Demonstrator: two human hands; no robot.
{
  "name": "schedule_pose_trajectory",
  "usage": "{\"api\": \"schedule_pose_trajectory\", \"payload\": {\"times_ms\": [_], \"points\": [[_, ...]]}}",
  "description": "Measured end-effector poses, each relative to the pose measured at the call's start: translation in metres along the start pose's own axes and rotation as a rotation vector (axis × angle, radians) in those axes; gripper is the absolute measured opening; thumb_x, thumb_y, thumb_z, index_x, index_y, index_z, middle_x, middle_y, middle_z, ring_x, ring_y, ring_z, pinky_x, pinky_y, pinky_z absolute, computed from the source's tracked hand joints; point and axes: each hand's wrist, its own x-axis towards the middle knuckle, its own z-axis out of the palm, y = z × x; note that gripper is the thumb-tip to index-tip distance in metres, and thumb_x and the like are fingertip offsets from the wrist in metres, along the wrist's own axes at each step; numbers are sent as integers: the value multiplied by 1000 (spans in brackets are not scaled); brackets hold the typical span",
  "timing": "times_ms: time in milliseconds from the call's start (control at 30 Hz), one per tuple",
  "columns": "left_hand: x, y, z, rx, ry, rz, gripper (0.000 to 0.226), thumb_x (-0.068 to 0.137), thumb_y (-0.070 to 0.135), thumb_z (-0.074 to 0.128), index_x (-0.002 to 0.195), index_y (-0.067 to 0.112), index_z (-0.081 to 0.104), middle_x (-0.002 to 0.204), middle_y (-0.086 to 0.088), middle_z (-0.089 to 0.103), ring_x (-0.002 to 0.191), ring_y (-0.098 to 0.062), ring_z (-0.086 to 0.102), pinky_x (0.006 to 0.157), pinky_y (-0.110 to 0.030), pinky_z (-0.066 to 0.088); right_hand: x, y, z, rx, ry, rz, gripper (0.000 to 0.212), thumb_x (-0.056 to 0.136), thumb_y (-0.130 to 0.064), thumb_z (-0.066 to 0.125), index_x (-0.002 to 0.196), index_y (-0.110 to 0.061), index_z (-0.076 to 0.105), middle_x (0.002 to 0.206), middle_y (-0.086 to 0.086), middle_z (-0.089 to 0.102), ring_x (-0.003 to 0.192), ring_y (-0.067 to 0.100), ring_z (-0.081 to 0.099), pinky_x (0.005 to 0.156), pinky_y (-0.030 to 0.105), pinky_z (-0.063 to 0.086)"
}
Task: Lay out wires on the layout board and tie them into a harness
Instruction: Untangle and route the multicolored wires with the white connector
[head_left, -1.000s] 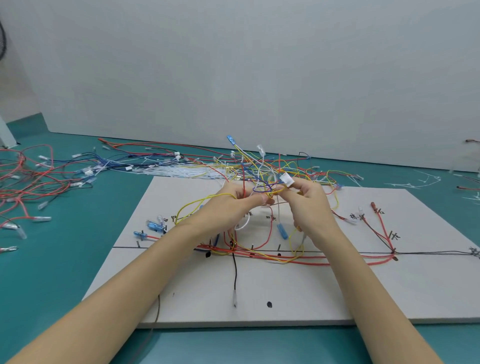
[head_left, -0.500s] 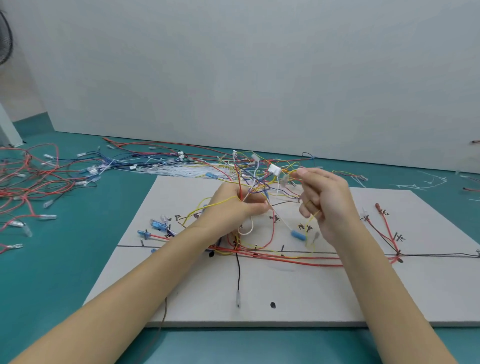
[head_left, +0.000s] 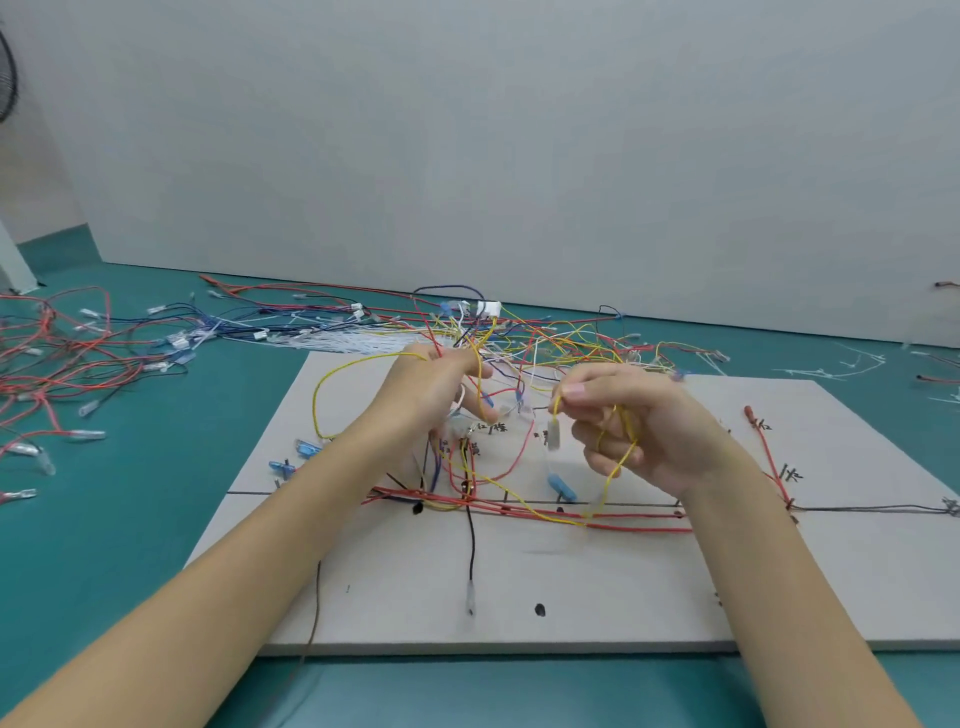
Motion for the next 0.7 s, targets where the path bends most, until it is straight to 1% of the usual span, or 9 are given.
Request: {"api": "schedule_pose_trajectory", "payload": {"times_ms": [100,167,200,267,367,433,500,533,700], "points": [[2,5,-9,96,75,66,31,86,24,58,60,7,65,41,-5,56,30,-11,37,37,-15,28,1,-2,0,121,97,-29,11,76,-22,64,67,-18,67,69,-1,18,32,6,21,35,16,23],[2,11,-18,50,86,115,42,85,22,59,45,10,52,31,-1,36,26,-14,30,40,-18,28,0,-3,-2,267,141,-66,15,79,-23,61,66,-18,67,70,0,14,29,4,20,31,16,21],[2,15,-22,-38,16,106,45,85,20,57,41,15,45,30,1,30,26,-14,24,40,-18,27,1,-4,-2,358,145,-84,17,82,-22,59,68,-16,67,63,-3,17,28,4,21,29,17,22],[-2,23,-31,-313,-281,28,49,85,21,54,38,21,40,32,4,25,26,-10,19,35,-16,25,2,-5,-2,524,130,-105,20,86,-21,56,72,-12,67,52,-7,24,27,5,24,30,18,25],[-8,26,-36,-525,-618,-34,38,85,31,54,51,13,60,43,0,49,25,-6,27,30,-15,28,6,-4,6,601,129,-117,19,90,-21,55,78,-12,67,49,-6,26,31,7,30,38,20,37],[-10,25,-31,-464,-685,-26,38,85,36,52,73,9,75,75,-10,72,26,-4,30,31,-15,31,10,-1,14,578,162,-132,18,92,-22,52,82,-14,65,48,-6,29,34,8,35,44,21,44],[-11,22,-26,-359,-719,-34,43,86,41,49,93,10,78,107,-16,72,30,-3,28,36,-15,33,14,2,21,554,216,-174,17,98,-22,47,88,-14,58,48,-6,34,38,9,39,48,20,45],[-11,20,-24,-319,-719,-34,44,88,42,48,99,10,77,114,-15,70,31,-3,27,38,-15,33,16,2,23,551,245,-198,17,100,-22,44,91,-13,56,49,-6,37,40,9,41,49,20,45],[-12,18,-21,-217,-698,-27,37,95,36,46,100,13,74,117,-14,69,31,-4,25,38,-16,36,16,-1,22,605,356,-324,18,102,-18,42,90,-10,53,56,-1,49,56,18,59,72,29,58]]}}
